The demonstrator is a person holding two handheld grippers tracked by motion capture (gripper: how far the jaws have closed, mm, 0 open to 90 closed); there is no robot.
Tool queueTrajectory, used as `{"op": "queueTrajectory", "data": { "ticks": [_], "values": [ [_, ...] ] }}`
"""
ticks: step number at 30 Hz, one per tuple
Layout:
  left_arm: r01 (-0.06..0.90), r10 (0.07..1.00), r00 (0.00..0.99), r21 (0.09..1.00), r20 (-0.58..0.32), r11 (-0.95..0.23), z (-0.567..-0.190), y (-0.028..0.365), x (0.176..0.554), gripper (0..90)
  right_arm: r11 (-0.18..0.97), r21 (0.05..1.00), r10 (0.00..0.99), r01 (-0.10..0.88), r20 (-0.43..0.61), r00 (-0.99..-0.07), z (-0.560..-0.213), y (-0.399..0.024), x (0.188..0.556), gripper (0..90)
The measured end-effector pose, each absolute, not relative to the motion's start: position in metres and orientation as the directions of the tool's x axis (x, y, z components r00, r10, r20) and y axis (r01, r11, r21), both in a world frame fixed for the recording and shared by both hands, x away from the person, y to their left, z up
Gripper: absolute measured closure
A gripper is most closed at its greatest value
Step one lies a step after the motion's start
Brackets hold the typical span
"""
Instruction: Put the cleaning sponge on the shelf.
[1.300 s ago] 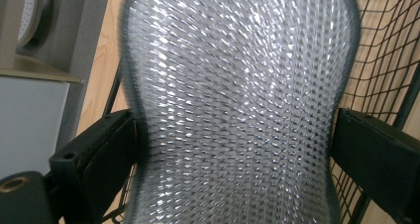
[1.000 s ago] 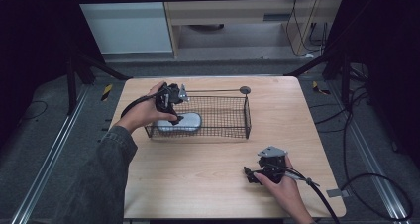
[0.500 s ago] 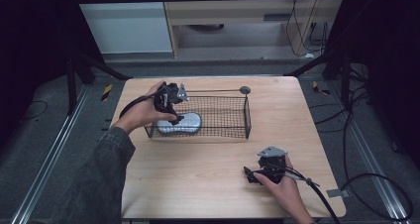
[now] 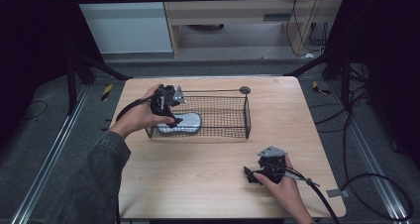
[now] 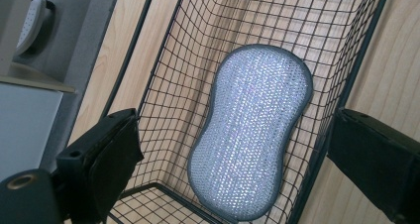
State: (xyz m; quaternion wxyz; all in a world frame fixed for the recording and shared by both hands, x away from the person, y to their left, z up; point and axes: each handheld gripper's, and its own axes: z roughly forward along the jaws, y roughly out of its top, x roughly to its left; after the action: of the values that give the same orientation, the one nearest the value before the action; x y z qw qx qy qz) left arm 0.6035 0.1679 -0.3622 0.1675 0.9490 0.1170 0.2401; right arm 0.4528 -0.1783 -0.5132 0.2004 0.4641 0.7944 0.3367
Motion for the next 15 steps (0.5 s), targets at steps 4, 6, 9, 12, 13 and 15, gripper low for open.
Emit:
{"op": "queueTrajectory", "data": {
  "ticks": [4,6,9,12,13,15],
  "values": [
    [0.145,0.310,0.856,0.385,0.413,-0.912,-0.362,0.170,0.600,5.7,0.343,0.722,0.872,0.601,-0.007,-0.489,-0.513,-0.178,0.453,0.7],
    [0.158,0.333,0.853,0.409,0.402,-0.899,-0.362,0.171,0.597,5.7,0.343,0.721,0.872,0.601,-0.008,-0.489,-0.513,-0.178,0.453,0.7],
    [0.170,0.353,0.846,0.426,0.399,-0.889,-0.363,0.173,0.594,5.7,0.344,0.722,0.871,0.600,-0.008,-0.491,-0.513,-0.178,0.453,0.7],
    [0.182,0.365,0.847,0.434,0.386,-0.882,-0.365,0.173,0.591,5.6,0.345,0.722,0.871,0.600,-0.008,-0.491,-0.513,-0.178,0.453,0.7],
    [0.184,0.368,0.843,0.434,0.392,-0.882,-0.366,0.173,0.589,5.6,0.344,0.722,0.871,0.600,-0.007,-0.491,-0.513,-0.178,0.453,0.7],
    [0.190,0.377,0.839,0.437,0.393,-0.879,-0.366,0.173,0.588,5.6,0.343,0.721,0.872,0.602,-0.006,-0.489,-0.513,-0.178,0.453,0.7]
  ]
}}
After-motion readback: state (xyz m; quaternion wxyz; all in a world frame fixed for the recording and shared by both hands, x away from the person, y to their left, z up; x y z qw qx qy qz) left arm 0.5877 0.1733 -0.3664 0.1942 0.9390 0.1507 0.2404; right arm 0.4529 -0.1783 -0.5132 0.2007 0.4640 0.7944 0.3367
